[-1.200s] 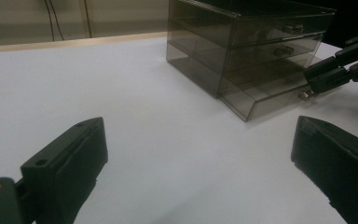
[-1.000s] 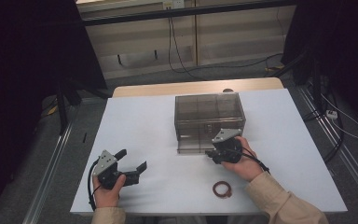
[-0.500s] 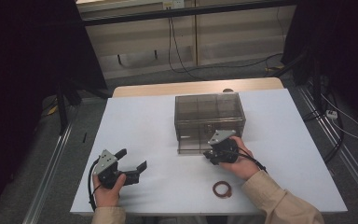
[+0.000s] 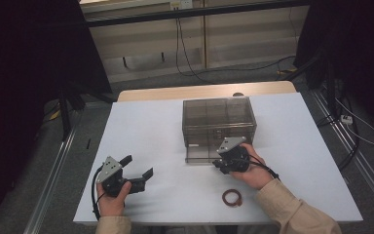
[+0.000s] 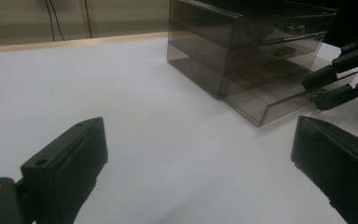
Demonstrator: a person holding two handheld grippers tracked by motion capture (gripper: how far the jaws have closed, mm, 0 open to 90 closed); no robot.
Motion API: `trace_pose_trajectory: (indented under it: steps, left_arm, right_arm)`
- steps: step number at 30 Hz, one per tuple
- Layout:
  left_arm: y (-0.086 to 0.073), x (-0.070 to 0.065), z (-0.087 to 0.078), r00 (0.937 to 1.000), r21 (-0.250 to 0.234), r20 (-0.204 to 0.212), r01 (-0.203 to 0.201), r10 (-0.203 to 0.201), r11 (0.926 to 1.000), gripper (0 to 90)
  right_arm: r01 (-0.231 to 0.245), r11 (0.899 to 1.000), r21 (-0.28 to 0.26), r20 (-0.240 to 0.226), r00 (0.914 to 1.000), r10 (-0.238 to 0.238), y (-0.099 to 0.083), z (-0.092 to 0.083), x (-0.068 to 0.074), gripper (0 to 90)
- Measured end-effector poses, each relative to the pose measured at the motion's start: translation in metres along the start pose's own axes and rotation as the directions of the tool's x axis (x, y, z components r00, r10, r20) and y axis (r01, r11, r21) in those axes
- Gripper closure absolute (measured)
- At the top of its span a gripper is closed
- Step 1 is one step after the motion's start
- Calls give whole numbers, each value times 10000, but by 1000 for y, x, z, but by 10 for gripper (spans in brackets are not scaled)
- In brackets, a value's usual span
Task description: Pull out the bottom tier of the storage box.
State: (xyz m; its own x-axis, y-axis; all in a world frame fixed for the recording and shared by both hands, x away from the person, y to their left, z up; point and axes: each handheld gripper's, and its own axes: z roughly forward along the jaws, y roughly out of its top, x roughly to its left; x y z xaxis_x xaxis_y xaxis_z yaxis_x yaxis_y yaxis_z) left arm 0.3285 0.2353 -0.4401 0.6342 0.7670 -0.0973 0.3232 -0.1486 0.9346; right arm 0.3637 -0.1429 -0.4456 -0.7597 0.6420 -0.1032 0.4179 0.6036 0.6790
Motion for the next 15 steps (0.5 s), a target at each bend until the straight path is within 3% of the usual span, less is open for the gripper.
trace_pose_trajectory:
  steps: [15]
  left_arm:
    - [0, -1, 0, 10000, -78, 9, 85, -84, 9999, 37]
  right_arm:
    - [22, 10000, -81, -117, 9999, -23, -2, -3, 3, 590]
